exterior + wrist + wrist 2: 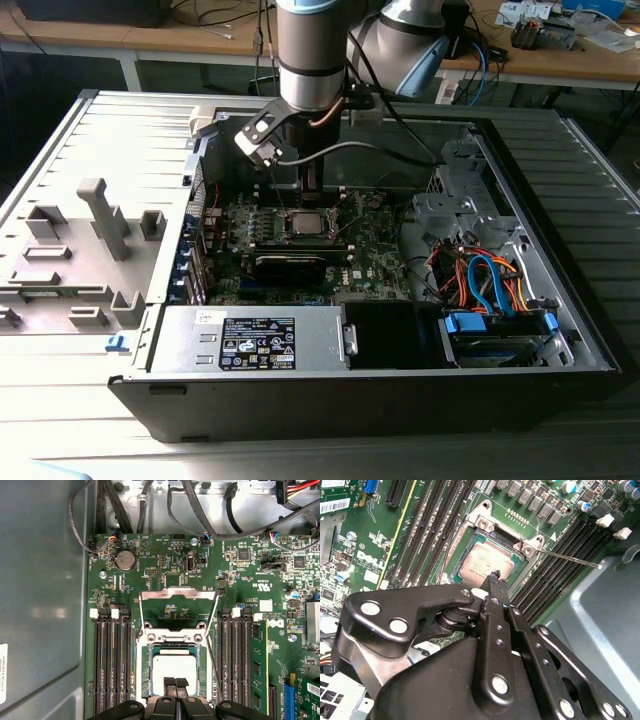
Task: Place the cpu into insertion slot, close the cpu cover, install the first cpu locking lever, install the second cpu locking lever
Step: 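Place the cpu into insertion slot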
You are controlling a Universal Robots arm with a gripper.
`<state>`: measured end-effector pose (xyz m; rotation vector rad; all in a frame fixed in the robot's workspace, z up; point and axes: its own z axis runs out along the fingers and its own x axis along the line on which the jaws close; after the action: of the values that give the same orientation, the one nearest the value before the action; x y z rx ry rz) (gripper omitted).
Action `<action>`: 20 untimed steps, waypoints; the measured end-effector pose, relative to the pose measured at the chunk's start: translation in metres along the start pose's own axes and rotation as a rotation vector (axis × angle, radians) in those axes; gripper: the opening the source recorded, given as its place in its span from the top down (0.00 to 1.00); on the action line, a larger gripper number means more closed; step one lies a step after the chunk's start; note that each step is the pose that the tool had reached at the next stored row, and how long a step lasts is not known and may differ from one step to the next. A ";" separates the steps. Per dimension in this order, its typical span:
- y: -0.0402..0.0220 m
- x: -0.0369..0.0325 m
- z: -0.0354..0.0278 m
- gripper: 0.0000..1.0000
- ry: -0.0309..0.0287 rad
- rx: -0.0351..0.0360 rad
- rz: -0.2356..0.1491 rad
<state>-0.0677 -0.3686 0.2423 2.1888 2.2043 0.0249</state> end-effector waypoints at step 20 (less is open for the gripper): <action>0.0007 -0.0002 -0.0171 0.89 0.0001 -0.0001 0.000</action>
<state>-0.0676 -0.3685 0.2594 2.1887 2.2044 0.0251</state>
